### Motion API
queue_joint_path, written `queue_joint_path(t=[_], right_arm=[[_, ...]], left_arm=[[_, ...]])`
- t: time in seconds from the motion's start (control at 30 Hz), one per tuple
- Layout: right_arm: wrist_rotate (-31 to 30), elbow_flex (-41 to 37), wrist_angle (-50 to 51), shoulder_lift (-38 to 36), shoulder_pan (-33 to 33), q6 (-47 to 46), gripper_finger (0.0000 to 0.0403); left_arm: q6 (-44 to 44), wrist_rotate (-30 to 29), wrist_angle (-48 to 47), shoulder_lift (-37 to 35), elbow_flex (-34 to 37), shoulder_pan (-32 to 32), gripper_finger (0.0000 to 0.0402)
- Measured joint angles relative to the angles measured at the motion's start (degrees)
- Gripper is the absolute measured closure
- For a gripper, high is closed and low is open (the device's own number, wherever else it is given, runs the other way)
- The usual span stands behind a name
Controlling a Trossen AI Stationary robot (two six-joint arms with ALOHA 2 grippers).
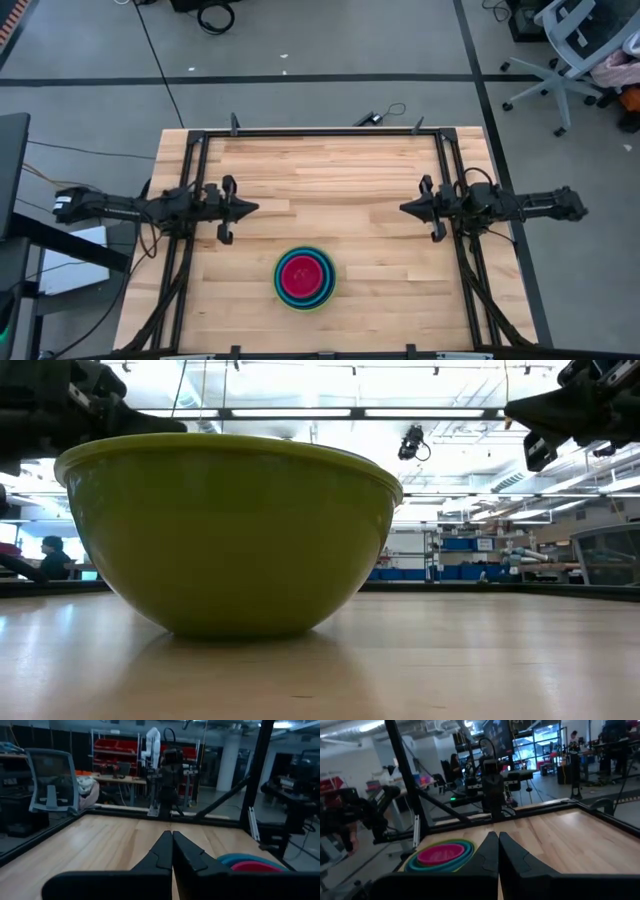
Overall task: Nest bowls inside each other
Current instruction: Return to Home Position
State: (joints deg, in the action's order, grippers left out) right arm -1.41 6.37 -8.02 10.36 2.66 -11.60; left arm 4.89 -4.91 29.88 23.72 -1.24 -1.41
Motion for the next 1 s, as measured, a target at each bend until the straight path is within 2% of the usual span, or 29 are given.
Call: queue_joint_path(t=[0.37, 0.73, 0.9, 1.0], right_arm=[[2.56, -6.03, -2.61, -5.74, -1.47, -3.92, 0.0398], [1.65, -6.01, -2.44, -5.91, -1.47, -2.61, 0.0394], [1.07, -6.01, -2.62, -5.89, -1.47, -2.46, 0.0384], [1.07, -6.01, -2.62, -5.89, -1.47, -3.69, 0.038]], left_arm=[[0.64, -1.22, -6.22, -2.92, 0.75, 0.04, 0.0395], [2.23, -1.14, -10.97, -2.72, 0.77, -0.87, 0.0395], [-1.33, -0.93, -6.69, -3.11, 0.77, -1.62, 0.0395], [-4.74, -0.8, -7.6, -5.56, 0.79, -1.44, 0.0395]])
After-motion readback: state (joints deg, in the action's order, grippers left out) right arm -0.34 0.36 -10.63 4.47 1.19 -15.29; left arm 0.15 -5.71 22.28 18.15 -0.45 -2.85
